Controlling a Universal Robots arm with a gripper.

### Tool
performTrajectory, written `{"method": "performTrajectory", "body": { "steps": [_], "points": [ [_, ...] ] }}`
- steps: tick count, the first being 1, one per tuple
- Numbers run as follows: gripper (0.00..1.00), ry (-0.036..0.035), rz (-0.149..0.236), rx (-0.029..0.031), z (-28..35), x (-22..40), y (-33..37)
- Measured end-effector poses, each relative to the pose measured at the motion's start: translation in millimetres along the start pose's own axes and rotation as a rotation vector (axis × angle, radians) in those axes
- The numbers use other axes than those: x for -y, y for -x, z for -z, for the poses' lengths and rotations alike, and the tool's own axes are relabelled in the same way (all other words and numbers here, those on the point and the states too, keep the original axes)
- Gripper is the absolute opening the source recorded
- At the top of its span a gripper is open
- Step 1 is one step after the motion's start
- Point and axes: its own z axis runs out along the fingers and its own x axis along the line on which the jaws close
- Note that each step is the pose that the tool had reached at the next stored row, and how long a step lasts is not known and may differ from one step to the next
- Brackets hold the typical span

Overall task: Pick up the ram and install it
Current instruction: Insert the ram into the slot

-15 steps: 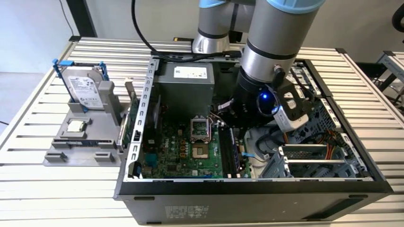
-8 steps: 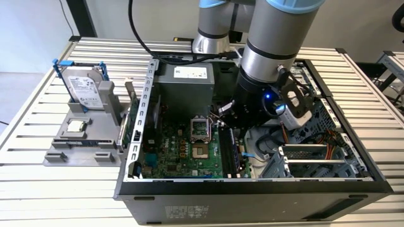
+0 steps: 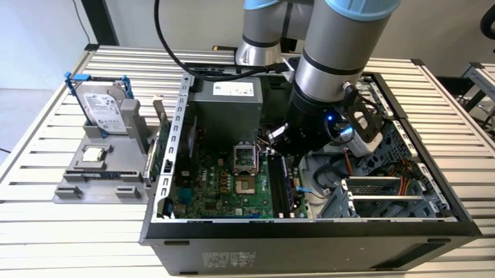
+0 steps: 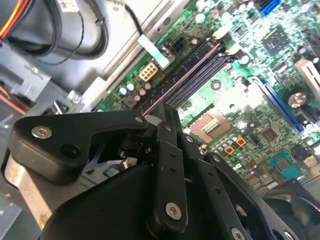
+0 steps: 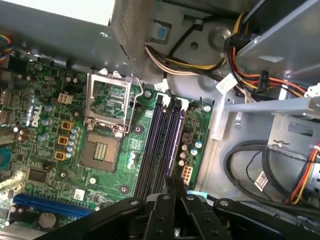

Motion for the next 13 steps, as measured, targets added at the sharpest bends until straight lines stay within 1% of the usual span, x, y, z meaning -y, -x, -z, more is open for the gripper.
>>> {"method": "performTrajectory", "body": {
  "steps": [10,13],
  "points": [
    [0.00,0.0013,0.136,-0.0019,-0.1,0.1,0.1],
    [0.00,0.0016,0.167,-0.0024,-0.1,0.1,0.0]
  ]
}}
